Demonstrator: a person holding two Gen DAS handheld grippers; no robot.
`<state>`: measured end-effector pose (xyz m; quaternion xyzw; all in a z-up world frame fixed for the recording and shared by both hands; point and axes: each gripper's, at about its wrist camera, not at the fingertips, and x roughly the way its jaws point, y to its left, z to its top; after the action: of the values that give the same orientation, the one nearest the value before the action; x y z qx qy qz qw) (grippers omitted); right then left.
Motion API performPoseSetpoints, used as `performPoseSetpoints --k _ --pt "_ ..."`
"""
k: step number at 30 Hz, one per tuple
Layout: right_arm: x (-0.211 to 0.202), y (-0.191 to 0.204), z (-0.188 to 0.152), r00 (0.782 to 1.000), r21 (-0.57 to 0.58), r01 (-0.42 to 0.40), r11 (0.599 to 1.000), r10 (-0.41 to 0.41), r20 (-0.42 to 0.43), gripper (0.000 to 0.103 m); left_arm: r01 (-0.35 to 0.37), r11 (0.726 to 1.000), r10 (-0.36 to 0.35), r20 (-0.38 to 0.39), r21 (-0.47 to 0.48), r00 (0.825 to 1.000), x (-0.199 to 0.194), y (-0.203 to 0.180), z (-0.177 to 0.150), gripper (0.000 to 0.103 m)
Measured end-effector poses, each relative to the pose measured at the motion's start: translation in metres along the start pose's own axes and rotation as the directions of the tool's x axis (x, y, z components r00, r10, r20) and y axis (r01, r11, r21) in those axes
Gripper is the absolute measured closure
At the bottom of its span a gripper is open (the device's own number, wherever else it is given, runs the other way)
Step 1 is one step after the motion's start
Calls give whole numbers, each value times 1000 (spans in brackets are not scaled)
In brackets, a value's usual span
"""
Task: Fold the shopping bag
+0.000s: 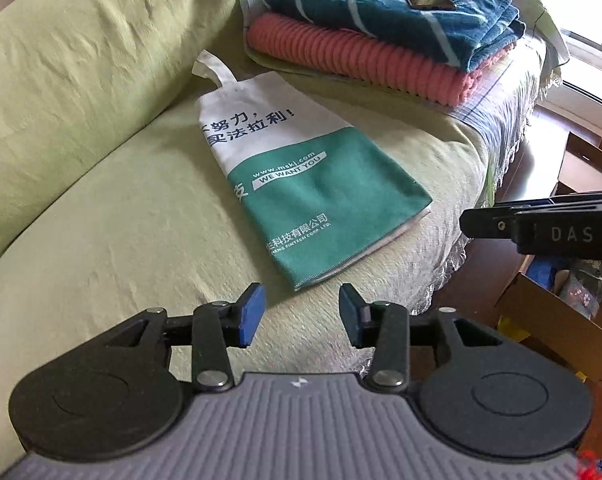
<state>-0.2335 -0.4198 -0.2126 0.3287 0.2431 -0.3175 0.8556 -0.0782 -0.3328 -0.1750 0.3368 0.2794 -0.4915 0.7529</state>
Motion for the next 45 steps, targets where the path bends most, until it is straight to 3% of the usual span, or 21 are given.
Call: performPoseSetpoints --k 9,12,14,17,20,22,25,26,27,29,32,36,38,39,41,42,45 --pt "-12 4 -6 999 -34 -23 999 24 35 74 -5 1000 4 17 16 1000 -15 -5 -6 49" --pt "-19 3 -10 995 -87 -26 996 35 95 74 8 996 -16 84 94 996 -21 -10 -15 44" --pt "-24 5 -15 989 -179 1 984 26 148 74 -4 979 -27 151 201 988 -25 -14 -24 44" --pt "-27 8 -27 973 -358 76 931 9 230 71 -100 909 -3 247 404 969 -20 -24 -43 44" --pt "-20 12 -39 959 -537 146 831 14 282 71 -191 800 23 288 569 957 -2 -34 -58 44" --pt "-8 15 -44 966 -649 168 742 8 259 71 -219 749 30 297 626 954 10 -39 -62 44" --pt "6 18 -46 970 -724 194 662 -20 242 71 -252 696 44 311 672 949 29 -42 -63 44" --pt "10 18 -46 970 -735 204 647 -33 240 64 -254 686 47 306 682 951 35 -43 -62 44" --pt "14 19 -45 969 -739 216 638 -50 240 50 -253 679 52 299 689 953 41 -44 -61 44" --pt "20 19 -43 972 -745 216 631 -66 226 36 -248 679 61 284 691 957 51 -45 -58 44" --pt "29 17 -41 979 -754 189 629 -63 193 40 -241 696 67 273 676 960 59 -45 -56 44" --pt "40 17 -48 985 -797 170 580 -72 158 41 -236 657 72 253 716 965 66 -46 -61 43" --pt "43 16 -48 990 -798 142 586 -68 126 41 -211 674 75 219 708 973 68 -43 -59 43" --pt "43 15 -46 992 -781 126 611 -64 110 41 -191 701 72 198 687 978 67 -41 -56 42" --pt "43 12 -38 995 -712 95 696 -57 76 39 -142 788 63 150 599 987 64 -33 -45 42" --pt "42 10 -33 997 -668 80 740 -53 60 39 -125 819 60 133 561 989 62 -30 -41 39" --pt "41 -1 -20 999 -499 42 866 -37 21 38 -97 874 55 102 476 993 57 -23 -34 32"
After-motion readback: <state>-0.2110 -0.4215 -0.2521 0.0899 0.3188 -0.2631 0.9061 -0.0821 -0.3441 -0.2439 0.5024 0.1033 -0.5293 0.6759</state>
